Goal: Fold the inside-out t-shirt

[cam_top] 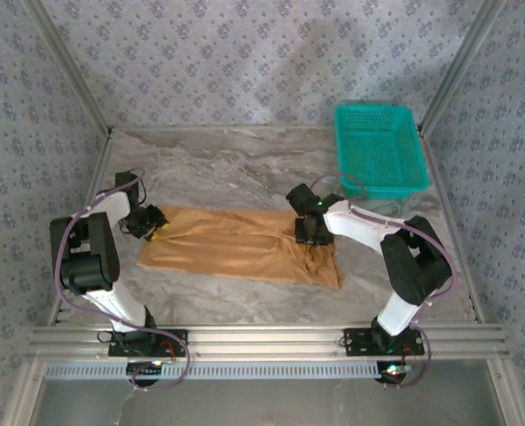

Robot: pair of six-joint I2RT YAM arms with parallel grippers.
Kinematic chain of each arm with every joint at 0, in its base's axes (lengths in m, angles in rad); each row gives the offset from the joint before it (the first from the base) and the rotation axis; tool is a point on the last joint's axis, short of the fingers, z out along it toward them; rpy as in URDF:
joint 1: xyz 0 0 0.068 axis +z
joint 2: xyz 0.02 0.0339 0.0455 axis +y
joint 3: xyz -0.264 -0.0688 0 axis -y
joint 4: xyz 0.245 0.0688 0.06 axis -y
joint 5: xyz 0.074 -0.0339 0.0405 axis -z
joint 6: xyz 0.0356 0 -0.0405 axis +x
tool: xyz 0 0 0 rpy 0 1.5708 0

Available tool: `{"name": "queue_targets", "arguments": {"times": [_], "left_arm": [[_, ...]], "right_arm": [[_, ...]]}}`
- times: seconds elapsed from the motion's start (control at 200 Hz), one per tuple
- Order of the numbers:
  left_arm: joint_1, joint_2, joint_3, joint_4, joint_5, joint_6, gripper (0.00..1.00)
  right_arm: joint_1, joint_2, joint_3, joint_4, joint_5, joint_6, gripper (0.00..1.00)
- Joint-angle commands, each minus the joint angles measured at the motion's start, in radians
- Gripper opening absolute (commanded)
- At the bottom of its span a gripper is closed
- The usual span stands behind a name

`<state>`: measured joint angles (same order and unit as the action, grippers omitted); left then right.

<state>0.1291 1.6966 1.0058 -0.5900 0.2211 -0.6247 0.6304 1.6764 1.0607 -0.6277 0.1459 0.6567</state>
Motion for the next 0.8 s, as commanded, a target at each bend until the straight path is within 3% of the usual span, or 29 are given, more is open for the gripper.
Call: {"name": "queue_targets", "arguments": {"times": [0.0,0.15,0.455,0.685,0.794], "left_arm": [[0.004,-0.019,0.025,-0.003,0.003,0.010,0.32],[0.003,-0.035,0.022,-0.010,0.001,0.011,0.32],[0.003,-0.061,0.016,-0.021,0.004,0.016,0.31],[0.003,-0.064,0.017,-0.025,0.003,0.016,0.29],[0.004,-0.066,0.023,-0.029,0.004,0.016,0.29]], "right_arm": [[0.048,-0.011,0.041,-0.041,0.019,-0.001,0.43],[0.105,-0.008,0.072,-0.089,0.072,0.011,0.42],[0.101,0.056,0.079,-0.107,0.097,0.009,0.37],[0.095,0.085,0.085,-0.087,0.099,-0.002,0.15],[0.094,0.086,0.086,-0.094,0.115,-0.009,0.13]]}}
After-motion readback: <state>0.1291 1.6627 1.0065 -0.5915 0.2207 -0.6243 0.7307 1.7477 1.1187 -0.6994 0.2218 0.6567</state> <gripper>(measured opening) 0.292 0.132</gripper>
